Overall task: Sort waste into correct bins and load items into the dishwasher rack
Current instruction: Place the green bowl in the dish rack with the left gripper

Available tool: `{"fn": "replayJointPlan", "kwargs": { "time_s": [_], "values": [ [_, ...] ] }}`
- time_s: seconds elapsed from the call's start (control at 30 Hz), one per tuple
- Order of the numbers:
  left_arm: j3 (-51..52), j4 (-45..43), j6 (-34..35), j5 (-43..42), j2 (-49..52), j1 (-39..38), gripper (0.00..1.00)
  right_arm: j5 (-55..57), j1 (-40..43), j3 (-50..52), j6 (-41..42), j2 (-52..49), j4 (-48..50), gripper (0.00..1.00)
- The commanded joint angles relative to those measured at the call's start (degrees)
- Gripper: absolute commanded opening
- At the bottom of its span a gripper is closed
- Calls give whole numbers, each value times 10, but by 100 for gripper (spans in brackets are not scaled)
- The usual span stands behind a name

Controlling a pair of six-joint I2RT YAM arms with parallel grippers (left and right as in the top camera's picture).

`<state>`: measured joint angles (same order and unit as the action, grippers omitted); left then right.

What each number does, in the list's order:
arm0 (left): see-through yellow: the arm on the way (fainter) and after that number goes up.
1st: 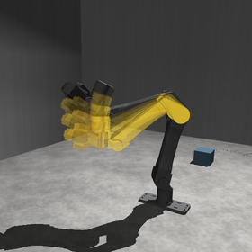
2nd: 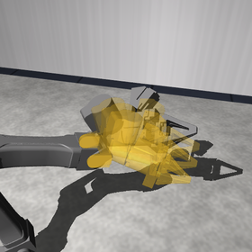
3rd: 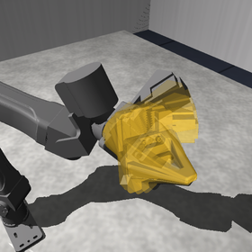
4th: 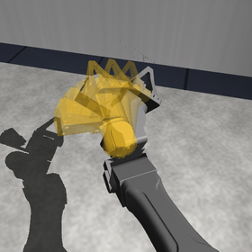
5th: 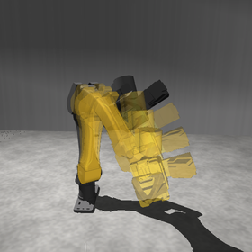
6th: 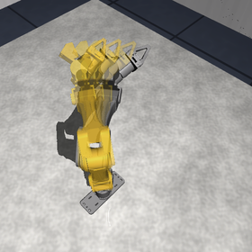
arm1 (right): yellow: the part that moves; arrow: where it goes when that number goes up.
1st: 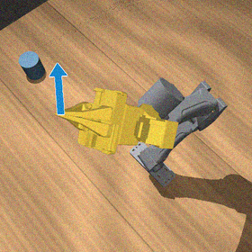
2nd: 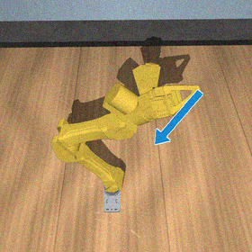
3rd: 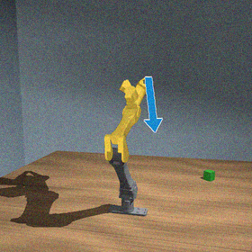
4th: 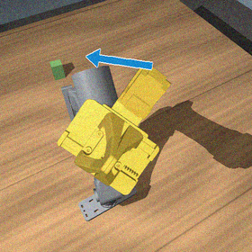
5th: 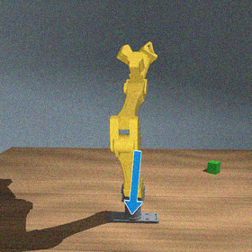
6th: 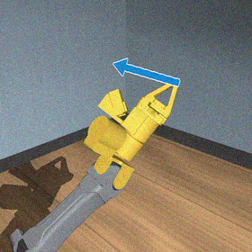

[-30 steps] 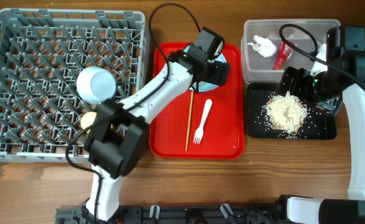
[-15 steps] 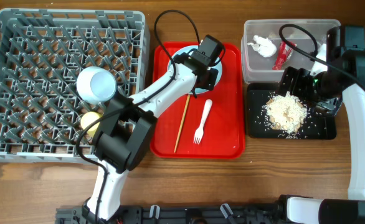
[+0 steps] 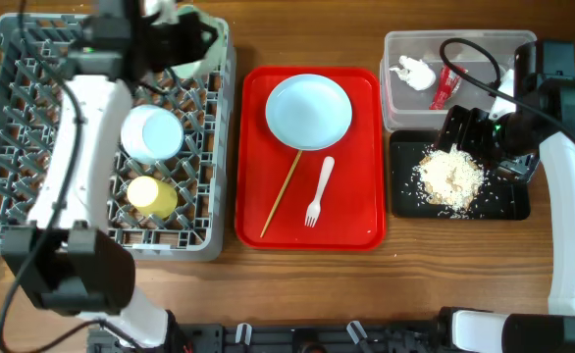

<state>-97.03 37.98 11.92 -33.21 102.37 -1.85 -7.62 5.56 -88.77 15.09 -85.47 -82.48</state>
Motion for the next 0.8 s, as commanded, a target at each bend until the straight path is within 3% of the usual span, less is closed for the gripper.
{"fn": "replayJointPlan", "kwargs": {
  "time_s": [0.0, 0.07, 0.23, 0.47, 0.57, 0.6, 0.63, 0.7, 0.73, 0.77],
  "values": [
    [-2, -14, 1, -260, 58, 72, 4, 8, 1, -6, 1, 2, -1, 100],
    [-2, -27, 4, -344, 102, 108, 4, 8, 1, -6, 0, 2, -1, 100],
    [-2, -40, 5, -396, 168, 149, 4, 8, 1, -6, 1, 2, -1, 100],
    [-2, -46, 5, -396, 212, 188, 5, 7, 1, -6, 1, 2, -1, 100],
    [-2, -47, 5, -393, 212, 231, 35, 8, 1, -6, 1, 2, -6, 100],
    [-2, -47, 5, -393, 212, 246, 52, 8, 1, -6, 1, 2, -8, 100],
    [-2, -43, 5, -393, 212, 258, 55, 8, 1, -6, 1, 2, -8, 100],
    [-2, -29, 5, -393, 212, 279, 89, 7, 1, -6, 1, 2, -8, 100],
    [-2, -21, 5, -394, 212, 291, 100, 7, 1, -6, 1, 2, -8, 100],
    [-2, -10, 5, -394, 209, 303, 100, 7, 1, -6, 1, 2, -8, 100]
  ]
}}
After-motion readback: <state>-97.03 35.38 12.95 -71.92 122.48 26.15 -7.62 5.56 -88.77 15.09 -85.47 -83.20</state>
